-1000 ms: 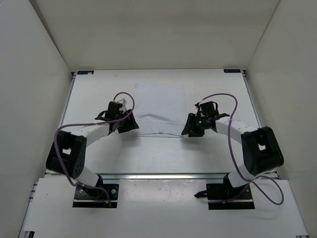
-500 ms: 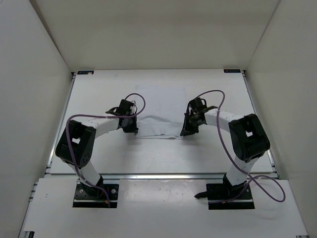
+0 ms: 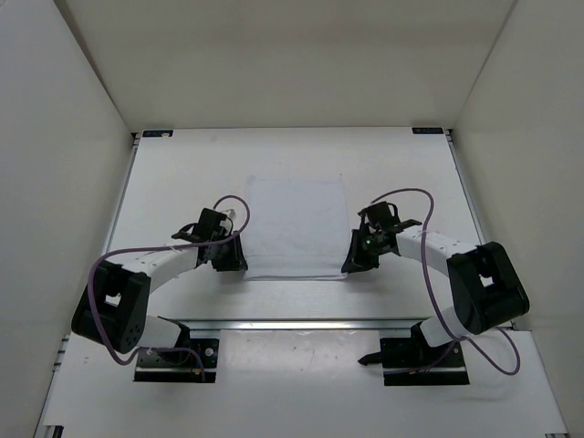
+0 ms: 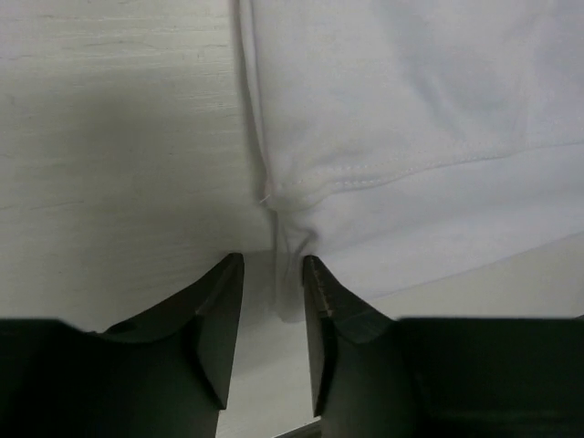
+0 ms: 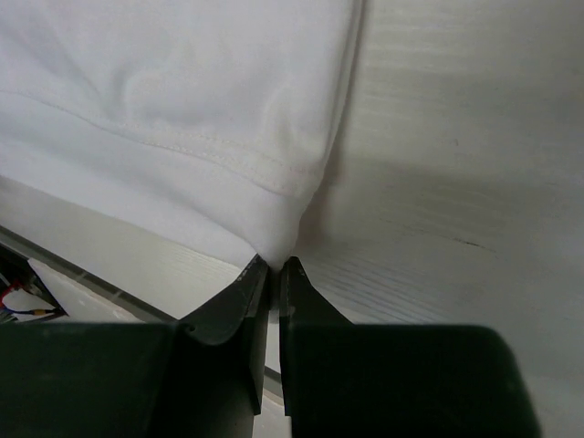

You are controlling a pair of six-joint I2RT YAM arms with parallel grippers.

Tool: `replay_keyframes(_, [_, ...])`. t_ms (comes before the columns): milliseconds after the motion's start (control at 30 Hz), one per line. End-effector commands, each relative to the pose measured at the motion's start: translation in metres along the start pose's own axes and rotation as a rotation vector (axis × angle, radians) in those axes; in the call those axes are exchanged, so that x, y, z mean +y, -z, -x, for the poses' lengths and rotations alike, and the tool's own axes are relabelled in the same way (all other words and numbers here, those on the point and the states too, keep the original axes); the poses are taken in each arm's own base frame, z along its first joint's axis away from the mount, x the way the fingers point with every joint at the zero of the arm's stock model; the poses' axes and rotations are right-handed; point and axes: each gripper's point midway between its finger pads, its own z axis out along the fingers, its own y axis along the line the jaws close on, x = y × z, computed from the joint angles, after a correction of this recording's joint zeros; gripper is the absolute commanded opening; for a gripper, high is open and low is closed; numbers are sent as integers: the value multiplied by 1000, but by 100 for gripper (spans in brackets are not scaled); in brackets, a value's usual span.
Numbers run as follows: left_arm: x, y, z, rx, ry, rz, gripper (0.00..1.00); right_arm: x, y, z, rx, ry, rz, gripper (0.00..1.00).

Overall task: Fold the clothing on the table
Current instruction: Move the skirt to the center of the board, then fold the skirt

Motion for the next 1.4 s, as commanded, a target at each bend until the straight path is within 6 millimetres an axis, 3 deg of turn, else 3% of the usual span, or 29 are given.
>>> replay_keyframes(0, [-9, 7, -1, -17, -2, -31, 45, 5, 0, 0, -20, 34, 20, 0])
replay_keyframes(67, [-15, 8, -4, -9, -12, -44, 54, 6, -1, 0, -17, 19, 27, 0])
replay_keyframes(333, [-20, 7, -26, 56, -33, -32, 54, 7, 0, -1, -24, 15, 33, 0])
replay_keyframes(400, [-24, 3, -32, 65, -40, -35, 39, 8, -2, -3, -21, 19, 35, 0])
replay_keyframes(467, [-22, -1, -38, 86, -38, -25, 0, 12, 0, -8, -9, 32, 39, 0])
replay_keyframes(567, [-15, 8, -53, 136, -55, -7, 0, 11, 8, -25, 36, 31, 12, 0])
replay_keyframes(767, [-30, 63, -62, 72, -12, -84, 0, 19, 40, -80, 93, -4, 23, 0])
replay_keyframes(867, [-37, 78, -78, 73, 32, -151, 0, 15, 53, -101, 112, -46, 60, 0])
replay_keyframes(933, [-35, 79, -91, 101, 105, -193, 0, 16, 62, -105, 102, -86, 113, 0])
replay_keyframes(1033, [-53, 92, -70, 49, 136, -253, 0, 27, 76, -96, 87, -88, 189, 1])
replay_keyframes(1100, [-75, 105, -39, -4, 119, -316, 0, 37, 87, -76, 52, -81, 226, 0])
replay_keyframes(1167, [-90, 108, 7, -45, 122, -332, 0, 43, 95, -37, 6, -84, 264, 0])
replay_keyframes(1200, [-91, 98, 21, -36, 137, -327, 0, 51, 104, -13, -45, -56, 281, 0])
replay_keyframes(1233, [-93, 104, 56, -104, 153, -351, 0, 42, 99, 7, -51, -74, 273, 0])
replay_keyframes(1267, [-87, 94, 82, -112, 206, -335, 0, 43, 110, 37, -110, -52, 278, 1])
replay_keyframes(1300, [-82, 73, 97, -85, 244, -328, 0, 45, 110, 65, -123, -35, 273, 0])
replay_keyframes(1333, [-81, 76, 127, -121, 282, -361, 0, 35, 99, 83, -100, -79, 261, 0])
replay_keyframes(1367, [-74, 59, 154, -126, 337, -374, 0, 41, 108, 113, -151, -52, 279, 7])
